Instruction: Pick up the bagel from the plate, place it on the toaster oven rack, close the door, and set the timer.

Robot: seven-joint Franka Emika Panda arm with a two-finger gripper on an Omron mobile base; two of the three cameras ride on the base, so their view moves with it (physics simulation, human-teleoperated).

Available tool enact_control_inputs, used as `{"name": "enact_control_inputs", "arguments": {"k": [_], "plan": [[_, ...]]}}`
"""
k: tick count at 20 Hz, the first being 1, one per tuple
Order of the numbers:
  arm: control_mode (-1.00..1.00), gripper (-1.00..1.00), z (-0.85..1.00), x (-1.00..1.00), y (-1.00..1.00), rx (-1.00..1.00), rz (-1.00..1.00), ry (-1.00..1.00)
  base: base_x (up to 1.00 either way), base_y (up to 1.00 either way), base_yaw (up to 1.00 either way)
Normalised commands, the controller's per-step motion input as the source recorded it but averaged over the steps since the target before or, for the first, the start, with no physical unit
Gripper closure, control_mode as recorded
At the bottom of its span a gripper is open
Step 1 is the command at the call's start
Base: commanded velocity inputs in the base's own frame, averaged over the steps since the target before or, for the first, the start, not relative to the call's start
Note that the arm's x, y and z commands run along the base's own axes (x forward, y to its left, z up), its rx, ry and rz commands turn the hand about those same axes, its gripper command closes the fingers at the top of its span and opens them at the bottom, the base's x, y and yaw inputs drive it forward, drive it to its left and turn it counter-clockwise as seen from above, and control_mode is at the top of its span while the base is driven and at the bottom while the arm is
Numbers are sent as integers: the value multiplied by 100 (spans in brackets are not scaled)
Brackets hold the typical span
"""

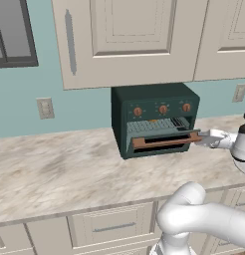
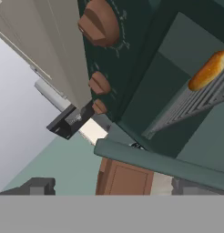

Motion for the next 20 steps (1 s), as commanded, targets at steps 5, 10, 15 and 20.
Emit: {"name": "enact_control_inputs", "arguments": {"k": [5,10,15,20], "plan": [[-100,-100,64,40,100,2,-6,-20,0,0,0],[-100,-100,44,50,100,0,-15,-11,0,0,0],[-100,-100,31,35,75,-13,-19,18,0,0,0],[-100,-100,3,27,75,-10,-51,1,0,0,0]]}}
